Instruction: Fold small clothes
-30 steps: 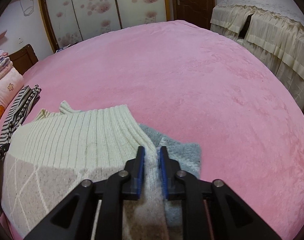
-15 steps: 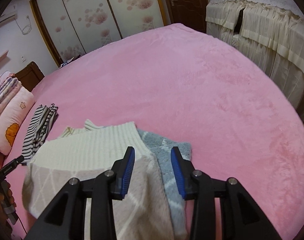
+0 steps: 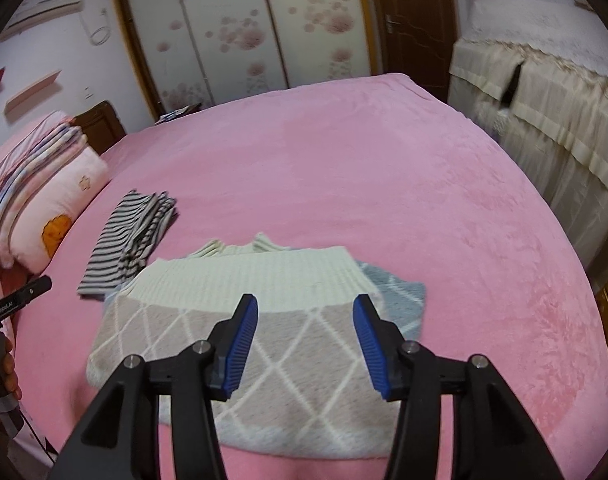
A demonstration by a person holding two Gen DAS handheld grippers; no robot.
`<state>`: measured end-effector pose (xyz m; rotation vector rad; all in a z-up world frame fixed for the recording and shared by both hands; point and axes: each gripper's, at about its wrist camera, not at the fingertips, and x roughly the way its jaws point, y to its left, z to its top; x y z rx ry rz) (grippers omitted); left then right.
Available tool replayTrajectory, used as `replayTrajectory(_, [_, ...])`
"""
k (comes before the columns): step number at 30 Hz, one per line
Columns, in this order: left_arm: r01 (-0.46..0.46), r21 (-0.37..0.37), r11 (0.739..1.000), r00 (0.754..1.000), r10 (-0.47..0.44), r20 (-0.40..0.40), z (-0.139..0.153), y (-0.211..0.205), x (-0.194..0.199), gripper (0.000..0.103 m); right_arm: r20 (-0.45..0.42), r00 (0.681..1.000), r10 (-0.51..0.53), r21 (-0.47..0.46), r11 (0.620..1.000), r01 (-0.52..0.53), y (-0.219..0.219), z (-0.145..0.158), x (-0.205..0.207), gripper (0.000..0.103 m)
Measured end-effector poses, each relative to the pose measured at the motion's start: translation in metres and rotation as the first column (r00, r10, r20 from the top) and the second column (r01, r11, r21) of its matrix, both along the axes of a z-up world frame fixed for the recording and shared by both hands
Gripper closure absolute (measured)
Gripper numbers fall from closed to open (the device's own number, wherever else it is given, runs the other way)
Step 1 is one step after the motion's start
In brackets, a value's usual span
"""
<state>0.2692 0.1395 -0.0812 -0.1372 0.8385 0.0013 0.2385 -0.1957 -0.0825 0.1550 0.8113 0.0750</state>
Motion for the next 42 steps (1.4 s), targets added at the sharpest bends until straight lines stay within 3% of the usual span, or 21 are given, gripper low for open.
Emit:
replayTrajectory(11, [0.004, -0.064, 0.998, 1.0, -0.006, -0.022, -0.043, -0.032, -0.037, 0.021, -0.003, 0.998, 0.068, -0.03, 0.997, -0.069, 0.044, -0.023, -0.023, 0.053])
replayTrajectory(15, [0.002, -0.013, 1.0, 1.0, -0.002, 0.001, -0.071, -0.042, -0.041, 0.021, 0.018, 0.996, 0.086, -0.061, 0.995, -0.085, 0.053, -0.042, -0.035, 0.053])
replayTrajectory(19, [-0.038, 0.009, 0.999, 0.995, 0.038, -0.09, -0.112, -0.035, -0.033, 0.022, -0.006, 0.996, 0.084, -0.129, 0.988, -0.085, 0.049, -0.072, -0.043, 0.054])
replayTrajectory(24, [-0.084, 0.008, 0.996, 0.978, 0.084, -0.189, -0.153, -0.012, -0.028, 0.042, -0.079, 0.997, 0.018, -0.166, 0.986, -0.031, 0.021, -0.111, -0.05, 0.068])
replayTrajectory(28, [-0.07, 0.005, 0.998, 0.982, 0.07, -0.173, -0.158, -0.006, -0.031, 0.043, -0.108, 0.991, -0.08, -0.194, 0.979, 0.058, -0.015, -0.13, -0.051, 0.077])
replayTrajectory(34, [-0.051, 0.053, 0.997, 0.984, 0.059, -0.168, -0.164, -0.01, -0.033, 0.045, -0.117, 0.986, -0.115, -0.171, 0.981, 0.094, -0.046, -0.141, -0.057, 0.103])
replayTrajectory(42, [-0.039, 0.054, 0.998, 0.985, 0.048, -0.164, -0.165, -0.007, -0.033, 0.046, -0.122, 0.985, -0.125, -0.195, 0.976, 0.099, -0.044, -0.148, -0.053, 0.103])
